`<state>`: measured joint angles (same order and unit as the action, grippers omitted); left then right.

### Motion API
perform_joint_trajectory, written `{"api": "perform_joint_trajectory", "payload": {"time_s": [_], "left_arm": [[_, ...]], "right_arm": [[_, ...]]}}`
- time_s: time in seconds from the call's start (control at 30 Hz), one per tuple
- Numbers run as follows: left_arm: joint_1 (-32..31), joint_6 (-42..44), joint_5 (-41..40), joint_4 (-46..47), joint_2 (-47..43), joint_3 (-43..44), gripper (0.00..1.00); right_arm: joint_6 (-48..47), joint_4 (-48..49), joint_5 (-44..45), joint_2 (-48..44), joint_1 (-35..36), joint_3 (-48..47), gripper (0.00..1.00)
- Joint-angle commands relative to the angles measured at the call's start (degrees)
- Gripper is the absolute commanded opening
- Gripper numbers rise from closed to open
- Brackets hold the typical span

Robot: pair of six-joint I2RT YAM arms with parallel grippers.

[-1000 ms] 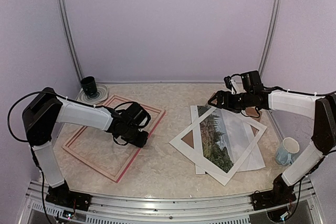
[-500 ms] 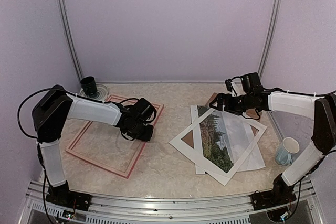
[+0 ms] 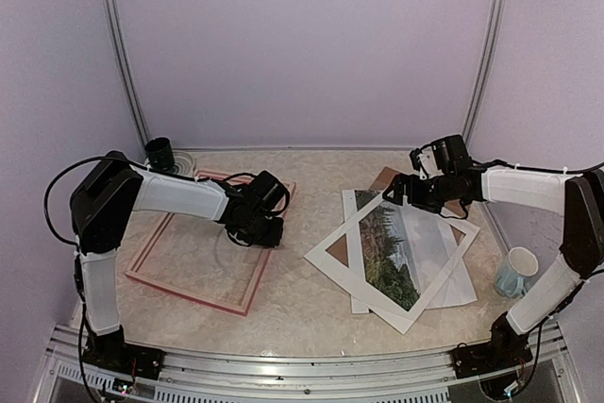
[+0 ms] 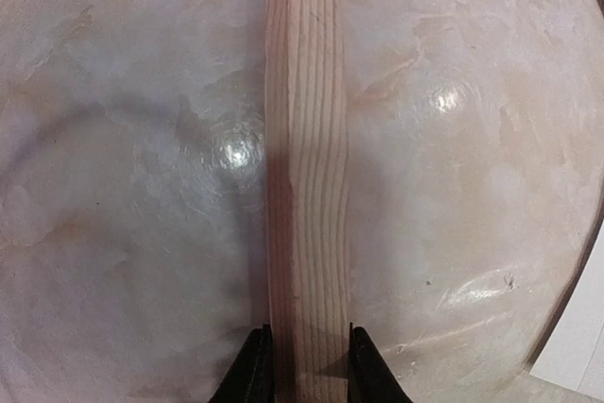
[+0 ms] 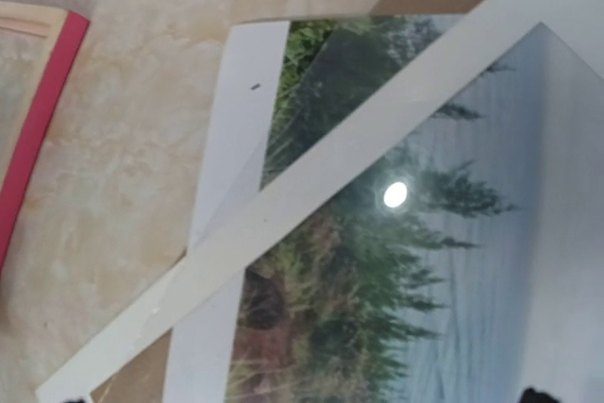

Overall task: Put the photo into the frame
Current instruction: Adjust the frame body at the center of the board.

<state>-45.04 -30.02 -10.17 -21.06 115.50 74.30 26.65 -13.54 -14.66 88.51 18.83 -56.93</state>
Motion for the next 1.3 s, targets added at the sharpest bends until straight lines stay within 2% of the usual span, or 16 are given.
{"api": "perform_joint_trajectory", "payload": {"time_s": [0.0,0.23,0.4,0.6,0.7,0.93,1.1,1.27], "left_arm": [[-1.57,1.07,1.51,1.08,0.49,2.11,0.22],[-1.63,0.13,0.89,0.90,0.66,1.49,0.27],[-1.77,0.68,0.25,0.75,-1.63,1.52,0.35],[-2.86,1.85,1.40,-0.65,-3.71,4.91,0.63],[-3.65,2.59,1.35,-0.39,-5.47,6.55,0.72],[-6.67,1.87,9.40,1.66,-6.58,8.11,0.74],[-7.87,-1.92,17.18,5.62,-5.98,4.27,0.74],[-7.87,-4.57,21.01,7.80,-5.61,1.53,0.74]], "right_arm": [[0.24,-0.63,1.47,-0.15,-0.27,0.62,0.99],[0.68,-0.90,1.56,0.44,-0.22,0.10,0.99],[0.51,-1.90,3.13,-0.11,-0.35,0.66,0.99],[2.54,-1.71,4.01,-1.45,-2.45,2.88,0.99],[3.80,-1.15,4.51,-3.03,-4.06,4.79,0.99],[3.83,-0.06,3.40,-5.06,-6.65,8.47,0.99],[4.30,2.20,1.27,-4.41,-6.70,11.07,0.99],[4.55,3.63,0.39,-4.07,-6.70,11.86,0.99]]}}
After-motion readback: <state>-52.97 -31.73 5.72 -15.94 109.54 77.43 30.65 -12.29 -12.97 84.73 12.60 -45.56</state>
